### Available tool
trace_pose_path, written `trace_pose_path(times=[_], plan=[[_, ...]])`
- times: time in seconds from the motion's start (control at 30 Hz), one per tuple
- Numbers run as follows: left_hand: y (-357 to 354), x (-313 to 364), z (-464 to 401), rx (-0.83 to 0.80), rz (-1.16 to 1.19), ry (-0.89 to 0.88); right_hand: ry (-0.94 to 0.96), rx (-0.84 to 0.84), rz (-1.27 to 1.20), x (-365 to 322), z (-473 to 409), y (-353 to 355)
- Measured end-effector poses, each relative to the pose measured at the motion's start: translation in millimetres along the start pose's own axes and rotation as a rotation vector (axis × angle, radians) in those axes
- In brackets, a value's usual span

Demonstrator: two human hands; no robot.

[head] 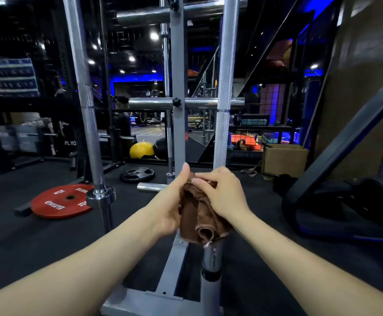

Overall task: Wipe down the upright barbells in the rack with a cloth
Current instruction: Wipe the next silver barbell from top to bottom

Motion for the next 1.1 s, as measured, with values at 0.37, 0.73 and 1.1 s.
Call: trace_pose_path(times=[0.37, 0.73, 1.1], plan=[[30, 16, -42, 0.404, -0.383, -0.349, -0.074, -0.090, -0.204, 33, -12, 30], [2, 21, -82, 0.074, -1.272, -0.486, -0.237, -0.081, -0.074, 84, -12, 24], [9, 7, -81, 0.019, -0.625, -0.168, -0.270, -0.107, -0.228, 82, -19, 12]])
Point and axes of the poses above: each hand's wrist, its own z-axis away from the middle knuckle, its own y-axis out of the back of the hand, x = y × z, the point moved 3 cm from there along -z, towards the middle knuckle, and after that the axes turned 2 degrees about -y, right-handed, at the moved point
